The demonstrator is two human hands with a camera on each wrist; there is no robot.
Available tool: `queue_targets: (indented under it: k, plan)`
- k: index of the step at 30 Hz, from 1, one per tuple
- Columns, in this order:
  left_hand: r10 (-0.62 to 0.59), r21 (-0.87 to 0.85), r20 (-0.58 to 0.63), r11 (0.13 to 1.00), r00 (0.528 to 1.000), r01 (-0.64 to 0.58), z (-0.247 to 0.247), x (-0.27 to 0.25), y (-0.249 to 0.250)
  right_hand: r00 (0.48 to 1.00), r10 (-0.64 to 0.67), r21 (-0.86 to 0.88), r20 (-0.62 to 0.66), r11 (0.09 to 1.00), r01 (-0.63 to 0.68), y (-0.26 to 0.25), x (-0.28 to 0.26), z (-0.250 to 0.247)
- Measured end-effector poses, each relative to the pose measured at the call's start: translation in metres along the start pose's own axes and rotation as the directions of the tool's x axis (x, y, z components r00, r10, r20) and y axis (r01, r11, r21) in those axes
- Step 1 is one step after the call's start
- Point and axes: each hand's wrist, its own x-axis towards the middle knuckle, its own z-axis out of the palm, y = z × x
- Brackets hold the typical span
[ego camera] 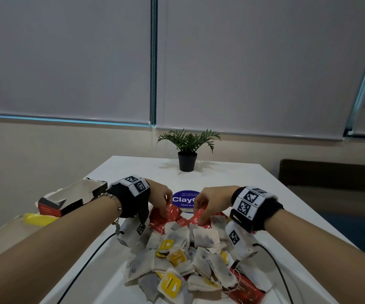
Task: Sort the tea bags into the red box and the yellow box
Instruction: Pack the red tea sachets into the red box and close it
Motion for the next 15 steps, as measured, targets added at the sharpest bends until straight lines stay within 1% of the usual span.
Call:
queue_targets:
  k: [3, 7, 11, 13, 15]
  plan:
    - [0.016, -0.074, -0.041, 0.997, 0.999, -0.019, -0.003, -0.003, -0.004, 1.0, -0.019, -0.024, 0.007, 1.0, 0.019, -0.007, 0.005, 0.003]
    - [0.013, -0.202, -0.047, 0.979, 0.999, -0.022, -0.008, -0.007, -0.016, 0.998, -0.036, -0.057, 0.056, 0.998, 0.04, -0.013, 0.012, 0.007]
    - [0.032, -0.26, -0.141, 0.963, 0.99, -0.068, -0.022, -0.015, -0.031, 0.999, -0.007, -0.06, 0.049, 0.998, 0.009, -0.011, 0.018, 0.007]
    - [0.026, -0.269, -0.188, 0.96, 0.982, -0.077, -0.025, -0.02, -0.035, 0.997, -0.004, -0.047, 0.079, 0.999, 0.008, -0.011, 0.019, 0.007]
    - [0.02, -0.296, -0.207, 0.952, 0.978, -0.082, -0.027, -0.023, -0.039, 0.996, -0.016, -0.022, 0.082, 1.0, 0.018, -0.011, 0.019, 0.007]
